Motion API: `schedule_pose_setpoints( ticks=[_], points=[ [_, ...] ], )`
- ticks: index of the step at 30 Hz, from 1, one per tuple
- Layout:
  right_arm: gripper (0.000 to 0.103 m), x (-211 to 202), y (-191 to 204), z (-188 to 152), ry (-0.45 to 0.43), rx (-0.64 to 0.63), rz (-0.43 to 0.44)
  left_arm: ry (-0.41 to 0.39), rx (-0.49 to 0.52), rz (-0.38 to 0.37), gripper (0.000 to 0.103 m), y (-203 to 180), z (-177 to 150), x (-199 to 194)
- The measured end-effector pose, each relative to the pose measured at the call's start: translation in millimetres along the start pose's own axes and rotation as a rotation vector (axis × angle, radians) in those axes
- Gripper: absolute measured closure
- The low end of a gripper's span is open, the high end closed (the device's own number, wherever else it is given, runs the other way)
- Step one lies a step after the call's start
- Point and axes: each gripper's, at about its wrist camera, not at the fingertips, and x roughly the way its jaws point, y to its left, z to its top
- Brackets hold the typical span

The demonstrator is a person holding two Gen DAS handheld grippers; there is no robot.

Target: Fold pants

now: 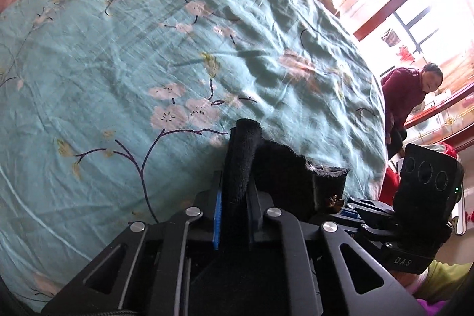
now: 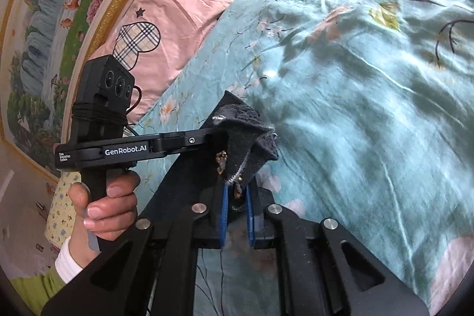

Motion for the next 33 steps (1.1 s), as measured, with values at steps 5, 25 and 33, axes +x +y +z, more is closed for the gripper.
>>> schedule_pose_setpoints(
  ticks=[5,25,33],
  points=[
    [0.092,-6.7,11.1,1.3,-0.017,-0.026,0.078,-0.079,-0.022,-0.035,0.093,-1.5,-7.7,-31.4],
    [0.092,20.0,119.6,-22.8,0.134,-0.24,0.446,-0.407,-0.153,-0.06,0.093,32.9,-126.7,-171.2],
    [0.092,56.1,133.2,-55.6,0.268,-0.266,0.451,-0.436,-0.296,-0.031,0.093,71.2,-189.9,-168.0]
  ],
)
